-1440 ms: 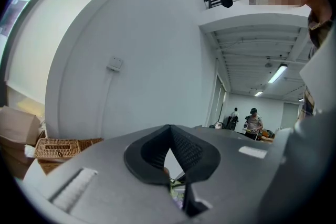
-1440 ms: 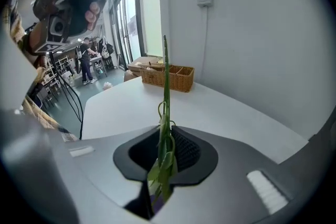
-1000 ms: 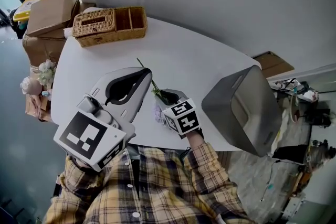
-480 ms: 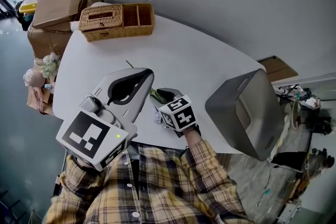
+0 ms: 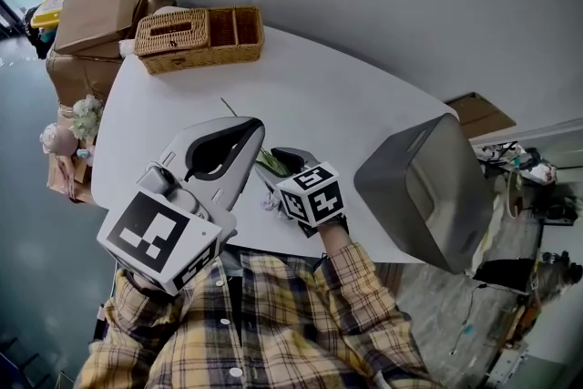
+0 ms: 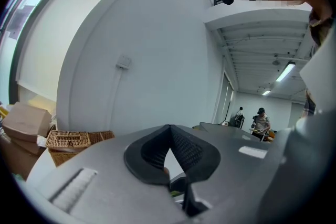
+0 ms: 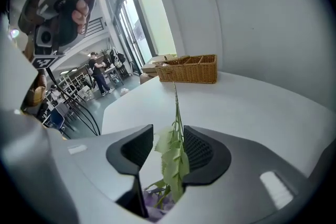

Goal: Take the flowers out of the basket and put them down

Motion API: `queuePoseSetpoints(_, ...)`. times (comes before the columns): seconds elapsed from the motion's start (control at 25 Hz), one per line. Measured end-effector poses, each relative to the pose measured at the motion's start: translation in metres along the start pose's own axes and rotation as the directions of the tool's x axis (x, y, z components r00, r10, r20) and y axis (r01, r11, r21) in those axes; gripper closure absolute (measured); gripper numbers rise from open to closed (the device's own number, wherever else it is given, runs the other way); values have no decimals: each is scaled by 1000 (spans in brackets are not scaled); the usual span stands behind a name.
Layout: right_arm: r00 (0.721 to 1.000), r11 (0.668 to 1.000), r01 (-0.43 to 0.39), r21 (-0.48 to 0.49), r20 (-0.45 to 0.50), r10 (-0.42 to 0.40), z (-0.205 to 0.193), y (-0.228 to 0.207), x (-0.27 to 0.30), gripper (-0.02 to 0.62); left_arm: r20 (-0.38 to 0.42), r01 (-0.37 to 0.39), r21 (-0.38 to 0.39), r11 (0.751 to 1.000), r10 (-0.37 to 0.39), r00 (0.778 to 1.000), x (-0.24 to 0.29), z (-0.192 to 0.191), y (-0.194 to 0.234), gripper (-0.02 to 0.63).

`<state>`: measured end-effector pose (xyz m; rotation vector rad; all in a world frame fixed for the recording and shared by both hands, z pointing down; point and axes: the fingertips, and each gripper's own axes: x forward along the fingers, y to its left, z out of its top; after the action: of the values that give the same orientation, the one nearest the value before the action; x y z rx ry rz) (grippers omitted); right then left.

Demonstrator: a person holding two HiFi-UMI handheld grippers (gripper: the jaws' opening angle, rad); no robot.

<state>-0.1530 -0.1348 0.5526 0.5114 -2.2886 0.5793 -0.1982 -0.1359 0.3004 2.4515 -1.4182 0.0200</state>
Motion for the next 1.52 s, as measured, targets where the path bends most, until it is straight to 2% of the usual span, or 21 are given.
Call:
queuePoseSetpoints(0.44, 995, 999, 24, 39, 92, -28, 16, -3, -30, 419, 11, 34, 22, 999, -34, 999, 3, 5, -16, 592)
queuePoseSetpoints(0.68, 981, 998, 5, 68, 195, -18, 41, 8, -70, 420, 12, 57, 24, 998, -58, 998, 8, 13, -30, 592)
queuePoseSetpoints(0.96, 932, 998, -6, 70, 361, -20, 85, 15, -135, 426, 23, 85, 28, 996, -86, 996, 24, 23, -53, 592)
queuePoseSetpoints(1.16, 895, 999, 21, 41, 444, -38, 106, 15, -177, 446, 35, 101, 38, 994, -102, 994, 38, 31, -68, 592)
queuePoseSetpoints(1.36, 859, 998, 57, 17, 509, -57, 117, 9, -218, 476, 43, 108, 43, 993, -110, 993, 55, 36, -81, 592)
queuePoseSetpoints(1.52, 823, 996, 79, 39, 561, -88, 122, -3, -247, 537, 44, 119, 50, 992, -121, 992, 68, 37, -93, 592)
